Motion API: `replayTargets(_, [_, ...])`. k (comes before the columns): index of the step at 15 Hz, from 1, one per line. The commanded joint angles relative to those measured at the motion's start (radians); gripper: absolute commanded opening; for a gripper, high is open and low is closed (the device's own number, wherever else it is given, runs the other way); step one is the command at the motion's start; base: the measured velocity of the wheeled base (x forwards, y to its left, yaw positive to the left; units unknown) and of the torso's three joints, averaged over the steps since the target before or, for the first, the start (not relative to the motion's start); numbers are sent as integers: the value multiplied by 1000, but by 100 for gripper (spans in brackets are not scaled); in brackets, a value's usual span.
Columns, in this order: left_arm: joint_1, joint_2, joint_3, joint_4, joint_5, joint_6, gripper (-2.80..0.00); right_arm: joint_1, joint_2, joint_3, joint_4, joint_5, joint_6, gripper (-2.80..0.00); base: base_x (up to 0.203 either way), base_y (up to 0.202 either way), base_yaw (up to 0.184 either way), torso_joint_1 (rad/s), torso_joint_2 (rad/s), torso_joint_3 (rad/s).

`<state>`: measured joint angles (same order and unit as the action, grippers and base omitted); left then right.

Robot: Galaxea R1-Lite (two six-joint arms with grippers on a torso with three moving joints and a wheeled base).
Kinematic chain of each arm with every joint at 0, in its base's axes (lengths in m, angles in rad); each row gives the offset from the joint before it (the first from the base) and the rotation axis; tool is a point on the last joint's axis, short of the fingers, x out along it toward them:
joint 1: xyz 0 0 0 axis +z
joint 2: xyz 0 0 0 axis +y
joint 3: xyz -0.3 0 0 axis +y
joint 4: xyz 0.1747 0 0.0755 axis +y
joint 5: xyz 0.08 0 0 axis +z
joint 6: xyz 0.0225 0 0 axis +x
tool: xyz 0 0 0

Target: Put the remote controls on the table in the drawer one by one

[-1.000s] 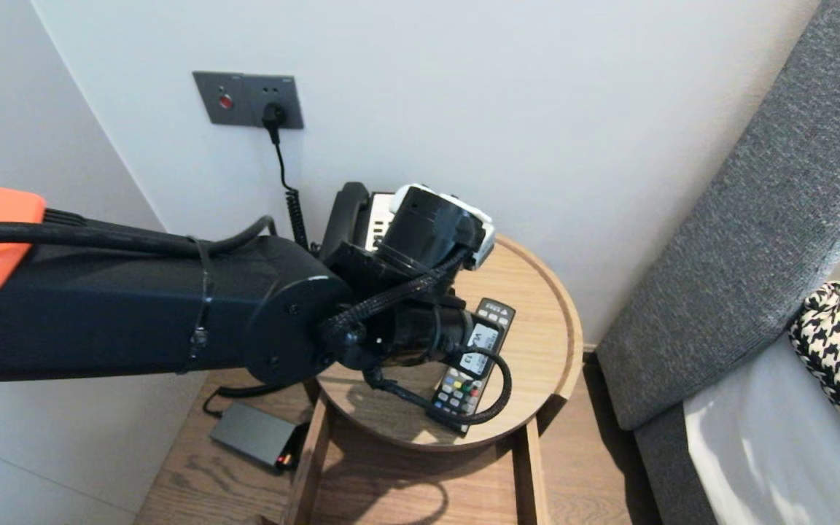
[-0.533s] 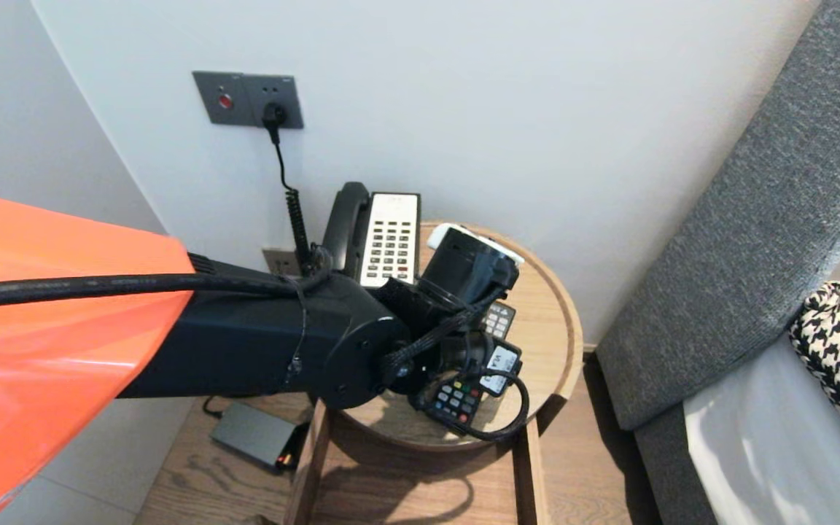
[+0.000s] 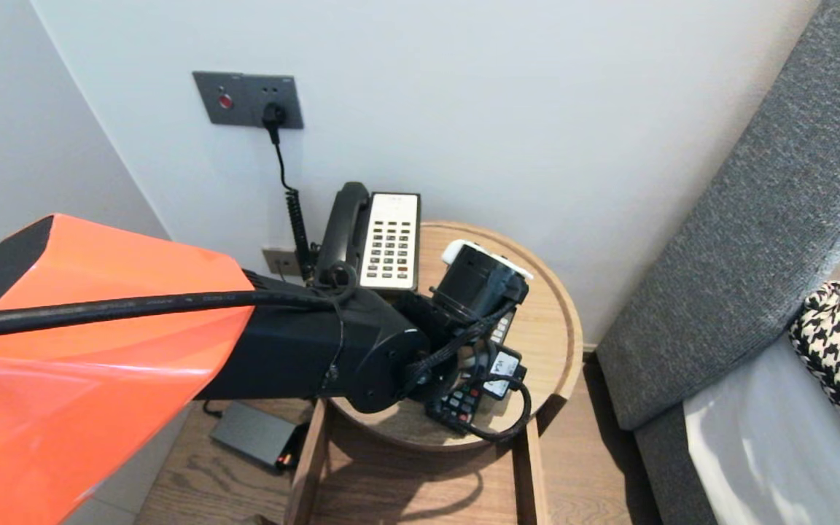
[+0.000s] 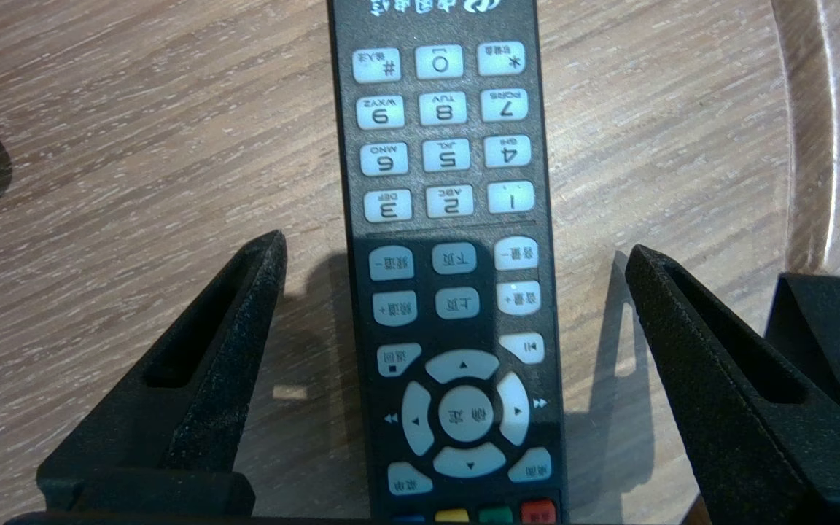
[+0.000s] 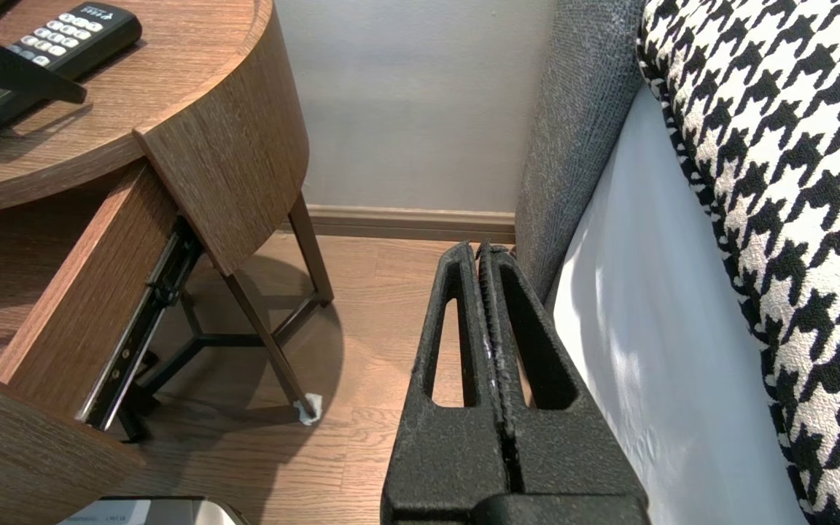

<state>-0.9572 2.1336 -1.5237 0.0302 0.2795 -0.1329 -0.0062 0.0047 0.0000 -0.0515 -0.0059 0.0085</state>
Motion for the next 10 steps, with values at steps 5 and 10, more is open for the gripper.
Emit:
replayTargets(5, [-14, 17, -16, 1, 38, -41, 0, 0, 1, 25, -1, 0, 0, -280, 0, 0, 0, 0, 0, 0])
replayTargets(10, [-21, 23, -30, 0, 94, -50, 0, 0, 0, 25, -1, 0, -1, -280, 0, 0, 0, 0, 0, 0])
